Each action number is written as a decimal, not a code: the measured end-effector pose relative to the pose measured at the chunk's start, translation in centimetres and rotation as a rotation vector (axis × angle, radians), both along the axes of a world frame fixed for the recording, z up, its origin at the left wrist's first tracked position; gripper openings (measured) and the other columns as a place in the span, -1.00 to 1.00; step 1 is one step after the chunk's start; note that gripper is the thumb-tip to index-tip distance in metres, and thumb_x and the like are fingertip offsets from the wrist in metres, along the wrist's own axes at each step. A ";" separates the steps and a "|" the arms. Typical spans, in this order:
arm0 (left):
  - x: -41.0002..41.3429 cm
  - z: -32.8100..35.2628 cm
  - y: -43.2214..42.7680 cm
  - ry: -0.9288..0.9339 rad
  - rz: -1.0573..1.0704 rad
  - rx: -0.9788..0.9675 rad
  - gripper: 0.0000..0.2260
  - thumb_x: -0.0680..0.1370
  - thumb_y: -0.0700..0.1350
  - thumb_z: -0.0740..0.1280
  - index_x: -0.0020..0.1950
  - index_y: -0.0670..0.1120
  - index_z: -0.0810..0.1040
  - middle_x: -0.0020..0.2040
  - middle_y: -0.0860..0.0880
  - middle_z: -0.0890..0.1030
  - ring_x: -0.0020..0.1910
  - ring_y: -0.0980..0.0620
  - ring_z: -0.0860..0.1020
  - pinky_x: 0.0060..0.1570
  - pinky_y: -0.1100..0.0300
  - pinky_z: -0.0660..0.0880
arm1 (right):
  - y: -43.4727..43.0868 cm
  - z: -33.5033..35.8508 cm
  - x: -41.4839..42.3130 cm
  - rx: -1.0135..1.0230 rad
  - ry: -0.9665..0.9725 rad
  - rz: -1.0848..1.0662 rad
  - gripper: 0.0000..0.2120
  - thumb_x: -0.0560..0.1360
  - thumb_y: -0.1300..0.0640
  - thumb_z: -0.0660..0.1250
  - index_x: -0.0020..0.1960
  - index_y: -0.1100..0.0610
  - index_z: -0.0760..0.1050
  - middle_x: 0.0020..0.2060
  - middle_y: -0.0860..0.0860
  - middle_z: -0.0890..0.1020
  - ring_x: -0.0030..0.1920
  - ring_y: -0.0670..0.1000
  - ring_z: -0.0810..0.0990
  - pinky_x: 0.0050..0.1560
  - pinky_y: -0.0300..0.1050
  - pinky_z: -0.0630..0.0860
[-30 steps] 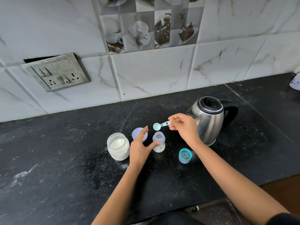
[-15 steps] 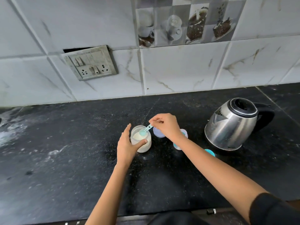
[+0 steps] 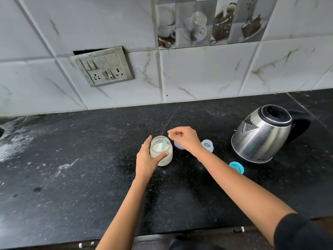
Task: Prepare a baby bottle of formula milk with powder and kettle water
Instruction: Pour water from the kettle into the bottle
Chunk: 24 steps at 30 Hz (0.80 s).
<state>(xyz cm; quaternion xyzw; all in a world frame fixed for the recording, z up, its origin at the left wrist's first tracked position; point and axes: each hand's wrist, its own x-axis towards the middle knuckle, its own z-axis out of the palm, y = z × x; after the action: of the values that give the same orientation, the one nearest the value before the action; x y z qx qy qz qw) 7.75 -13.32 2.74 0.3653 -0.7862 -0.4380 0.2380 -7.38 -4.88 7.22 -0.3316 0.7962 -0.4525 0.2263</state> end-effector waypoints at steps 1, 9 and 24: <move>-0.1 0.3 0.2 0.011 0.009 -0.007 -0.21 0.34 0.07 0.54 0.48 -0.03 0.26 0.40 -0.01 0.42 0.34 0.02 0.40 0.25 0.17 0.34 | 0.6 0.3 -0.3 -0.015 -0.003 -0.021 -0.82 0.49 0.16 0.39 0.07 0.11 0.66 0.01 -0.03 0.70 0.02 -0.10 0.62 0.16 -0.15 0.53; -4.2 4.1 4.1 0.113 -0.033 -0.038 -0.23 0.34 0.04 0.54 0.47 0.07 0.25 0.42 0.07 0.38 0.39 0.10 0.32 0.24 0.29 0.20 | 8.3 3.8 -4.7 -0.212 0.303 -0.186 -0.89 0.48 0.26 0.38 -0.05 0.12 0.66 -0.14 -0.09 0.62 -0.18 -0.17 0.55 -0.14 -0.39 0.46; -10.2 0.2 11.5 -0.017 -0.114 0.100 -0.18 0.33 0.00 0.56 0.49 -0.03 0.24 0.42 -0.04 0.38 0.40 0.02 0.32 0.29 0.22 0.25 | 24.4 3.1 -17.6 -0.234 0.777 -0.612 -0.73 0.58 0.12 0.26 0.20 0.24 0.53 0.19 0.18 0.49 0.25 0.10 0.38 0.26 -0.35 0.21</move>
<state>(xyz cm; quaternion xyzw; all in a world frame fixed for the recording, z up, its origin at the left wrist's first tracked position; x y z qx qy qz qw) -2.48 -1.81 2.90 0.3348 -0.7850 -0.4864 0.1875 -25.01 19.48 10.30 -0.2501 0.8263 -0.4276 -0.2681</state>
